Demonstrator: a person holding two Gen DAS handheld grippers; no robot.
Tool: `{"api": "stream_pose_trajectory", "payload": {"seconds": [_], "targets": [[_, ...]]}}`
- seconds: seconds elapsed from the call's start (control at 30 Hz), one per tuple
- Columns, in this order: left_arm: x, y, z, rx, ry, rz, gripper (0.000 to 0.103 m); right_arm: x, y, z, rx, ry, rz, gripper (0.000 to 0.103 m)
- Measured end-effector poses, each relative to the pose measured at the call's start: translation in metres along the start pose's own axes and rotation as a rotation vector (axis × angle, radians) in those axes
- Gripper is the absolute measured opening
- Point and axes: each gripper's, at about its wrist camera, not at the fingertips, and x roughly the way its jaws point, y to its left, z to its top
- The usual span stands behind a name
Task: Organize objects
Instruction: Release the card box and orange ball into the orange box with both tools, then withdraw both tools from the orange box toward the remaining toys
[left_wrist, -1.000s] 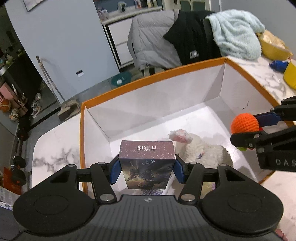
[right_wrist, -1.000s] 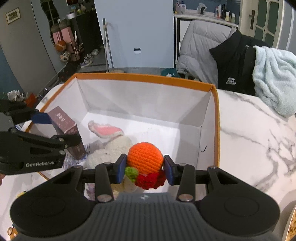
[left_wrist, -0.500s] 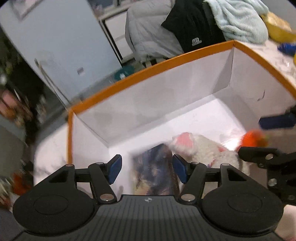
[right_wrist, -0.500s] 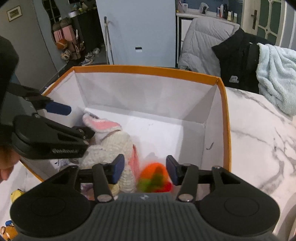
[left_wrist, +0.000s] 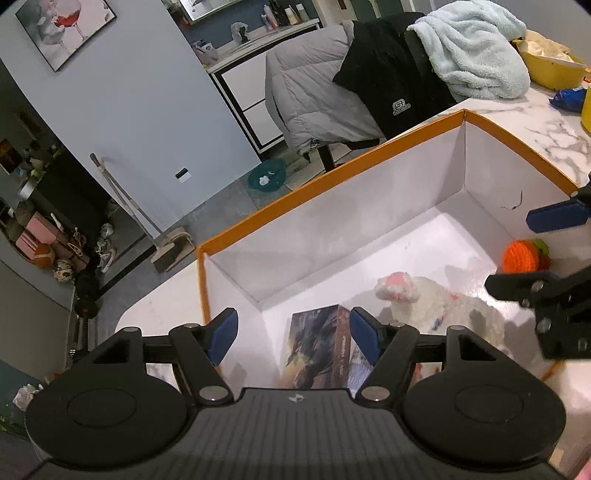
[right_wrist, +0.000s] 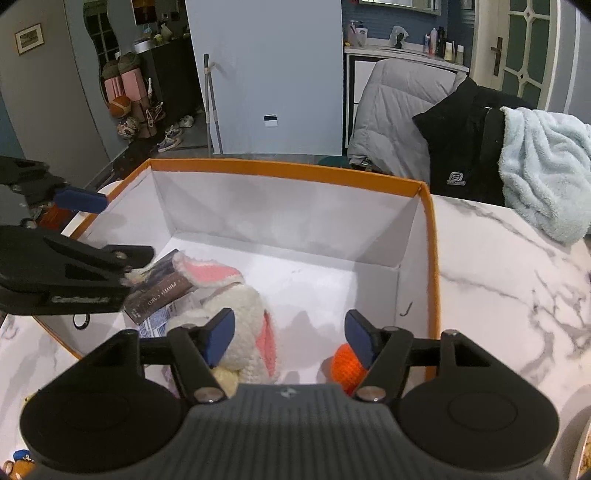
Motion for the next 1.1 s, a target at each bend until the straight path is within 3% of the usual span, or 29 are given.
{"api": "stream_pose_trajectory", "payload": {"seconds": [0.2, 0.6, 1.1], "targets": [[-0.018, 0.012, -0.01, -0.051, -0.01, -0.01, 0.081, -0.018, 0.0, 0.001, -0.008, -0.008, -0.011, 0.068], [-0.07, 0.03, -0.023, -0.059, -0.053, 0.023, 0.081, -0.069, 0.018, -0.007, -0.067, -0.052, -0.017, 0.072], [-0.139, 0.056, -0.038, -0.103, -0.138, 0.059, 0.082, -0.154, 0.029, -0.036, -0.072, -0.147, -0.015, 0.072]]}}
